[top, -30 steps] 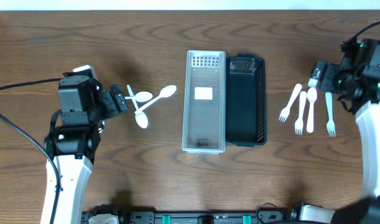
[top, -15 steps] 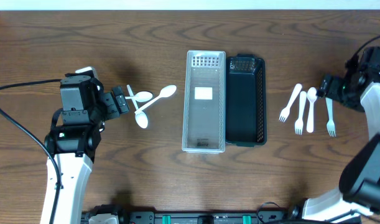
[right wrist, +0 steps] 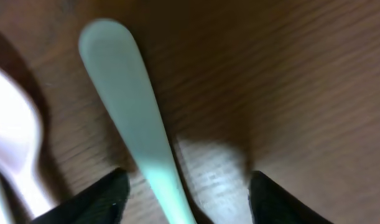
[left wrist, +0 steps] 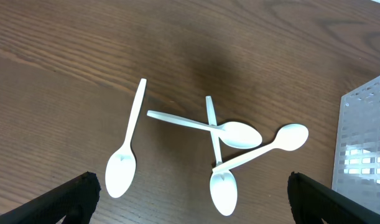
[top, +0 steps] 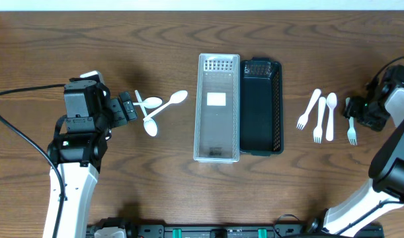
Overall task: Pack container
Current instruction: 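Lower the right gripper onto a white fork and grasp it, then carry the fork left and drop it into the dark green tray, then move the right gripper back and grasp the white spoon, then place the spoon into the dark green tray with the right gripper, then return the right gripper and grasp a white fork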
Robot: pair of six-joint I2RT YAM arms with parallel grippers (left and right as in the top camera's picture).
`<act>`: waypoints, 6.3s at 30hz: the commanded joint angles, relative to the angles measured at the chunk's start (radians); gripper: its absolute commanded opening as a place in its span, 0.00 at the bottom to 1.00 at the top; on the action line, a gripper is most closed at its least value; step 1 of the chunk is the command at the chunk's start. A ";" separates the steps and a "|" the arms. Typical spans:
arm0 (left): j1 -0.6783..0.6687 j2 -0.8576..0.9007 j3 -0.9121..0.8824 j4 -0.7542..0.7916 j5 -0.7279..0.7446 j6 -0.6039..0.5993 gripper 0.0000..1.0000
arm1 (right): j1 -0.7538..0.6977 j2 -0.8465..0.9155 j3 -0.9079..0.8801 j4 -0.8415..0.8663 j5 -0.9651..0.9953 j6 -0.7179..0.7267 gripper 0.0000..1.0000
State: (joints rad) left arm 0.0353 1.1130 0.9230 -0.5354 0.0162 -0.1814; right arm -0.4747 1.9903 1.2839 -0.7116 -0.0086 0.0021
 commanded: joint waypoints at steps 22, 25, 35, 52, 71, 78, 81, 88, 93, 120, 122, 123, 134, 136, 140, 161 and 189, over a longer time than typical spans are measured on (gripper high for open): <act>-0.004 0.004 0.017 -0.003 -0.001 0.017 0.98 | 0.047 -0.143 0.178 -0.156 -0.181 0.072 0.01; -0.004 0.004 0.017 -0.003 -0.001 0.016 0.98 | 0.118 -0.259 0.233 -0.163 -0.305 0.073 0.01; -0.004 0.004 0.017 -0.003 -0.002 0.017 0.98 | 0.597 -0.401 0.253 -0.110 -0.197 0.147 0.01; -0.004 0.004 0.017 -0.003 -0.001 0.016 0.98 | 0.792 -0.073 0.246 -0.100 -0.073 0.333 0.01; -0.004 0.004 0.017 -0.003 -0.002 0.016 0.98 | 0.364 -0.347 0.232 -0.223 0.075 0.211 0.80; -0.004 0.004 0.017 -0.003 -0.001 0.017 0.98 | 0.211 -0.234 0.134 -0.185 0.087 0.191 0.79; -0.004 0.004 0.017 -0.003 -0.002 0.017 0.98 | 0.183 -0.175 0.095 -0.172 0.068 0.191 0.75; -0.004 0.004 0.017 -0.003 -0.002 0.017 0.98 | 0.171 -0.047 0.063 -0.121 0.018 0.153 0.66; -0.004 0.004 0.017 -0.003 -0.002 0.017 0.98 | 0.173 0.000 0.061 -0.113 0.005 0.142 0.57; -0.004 0.004 0.017 -0.003 -0.002 0.016 0.98 | 0.168 0.029 -0.031 -0.016 0.011 0.153 0.08; -0.004 0.004 0.017 -0.003 -0.001 0.017 0.98 | 0.169 0.004 -0.022 -0.031 0.003 0.169 0.05; -0.004 0.004 0.017 -0.003 -0.001 0.017 0.98 | 0.170 -0.013 -0.016 -0.036 -0.006 0.169 0.04; -0.004 0.004 0.017 -0.003 -0.002 0.016 0.98 | 0.347 -0.446 0.015 -0.041 -0.196 0.185 0.03; -0.004 0.004 0.017 -0.003 -0.002 0.016 0.98 | 0.425 -0.507 0.014 -0.015 -0.213 0.189 0.04; -0.004 0.004 0.017 -0.003 -0.001 0.017 0.98 | 0.582 -0.530 0.013 0.025 -0.187 0.193 0.05; -0.004 0.004 0.017 -0.003 -0.001 0.016 0.98 | 0.702 -0.392 -0.002 0.170 -0.037 0.247 0.75; -0.004 0.004 0.017 -0.003 -0.002 0.017 0.98 | 0.288 -0.085 -0.085 0.076 0.041 0.247 0.56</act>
State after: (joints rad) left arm 0.0353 1.1130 0.9230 -0.5358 0.0162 -0.1814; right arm -0.1848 1.8671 1.1992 -0.6334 0.0380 0.2489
